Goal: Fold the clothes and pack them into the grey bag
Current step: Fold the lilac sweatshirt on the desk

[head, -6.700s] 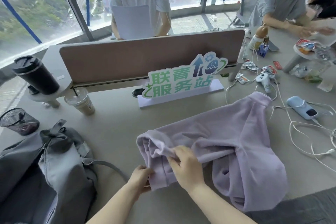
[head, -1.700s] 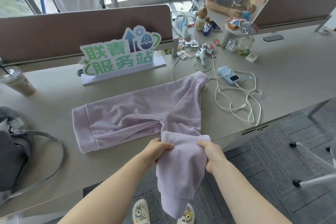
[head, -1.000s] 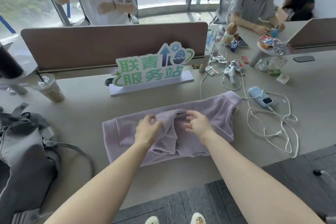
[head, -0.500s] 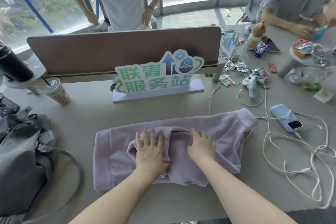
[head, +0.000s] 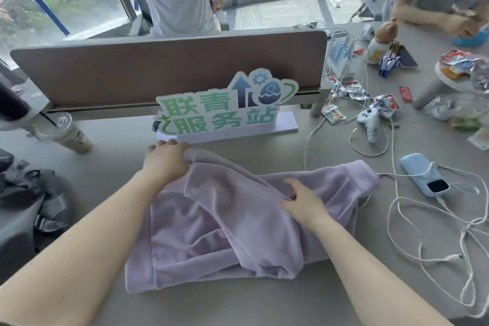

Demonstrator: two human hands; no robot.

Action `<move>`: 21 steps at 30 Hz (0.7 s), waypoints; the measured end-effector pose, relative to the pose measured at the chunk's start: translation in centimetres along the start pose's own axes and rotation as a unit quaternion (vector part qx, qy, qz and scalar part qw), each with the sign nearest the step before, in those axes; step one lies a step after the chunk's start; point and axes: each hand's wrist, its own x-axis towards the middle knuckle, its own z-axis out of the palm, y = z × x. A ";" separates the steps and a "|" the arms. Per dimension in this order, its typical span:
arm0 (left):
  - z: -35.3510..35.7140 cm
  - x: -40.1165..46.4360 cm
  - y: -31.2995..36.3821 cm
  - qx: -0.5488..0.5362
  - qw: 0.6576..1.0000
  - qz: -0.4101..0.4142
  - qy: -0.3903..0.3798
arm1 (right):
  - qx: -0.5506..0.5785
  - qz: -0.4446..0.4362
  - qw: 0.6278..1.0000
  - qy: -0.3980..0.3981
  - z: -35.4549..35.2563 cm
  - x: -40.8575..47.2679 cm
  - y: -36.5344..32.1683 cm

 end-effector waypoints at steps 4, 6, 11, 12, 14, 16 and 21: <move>3.5 -0.8 1.4 -0.108 0.993 -0.056 -0.001 | -0.050 0.085 0.995 -0.004 1.9 -0.7 2.2; 5.2 -2.2 1.3 -0.172 0.978 -0.121 -0.007 | -0.089 0.112 0.989 0.024 2.3 -1.5 2.8; 7.7 -5.2 2.6 -0.433 0.881 -0.175 -0.073 | -0.124 0.090 0.977 0.148 3.3 -3.0 3.4; 8.0 -5.5 3.5 -0.438 0.880 -0.164 -0.082 | -0.098 0.063 0.977 0.180 3.5 -3.3 3.1; 8.6 -5.9 5.7 -0.437 0.877 -0.151 -0.128 | -0.048 0.014 0.972 0.230 3.7 -4.0 2.4; 9.4 -6.0 7.0 -0.398 0.891 -0.141 -0.166 | 0.026 -0.002 0.978 0.205 3.5 -4.6 1.6; 10.4 -5.3 6.8 -0.416 0.890 -0.109 -0.154 | 0.089 -0.002 0.986 0.143 2.3 -5.2 2.1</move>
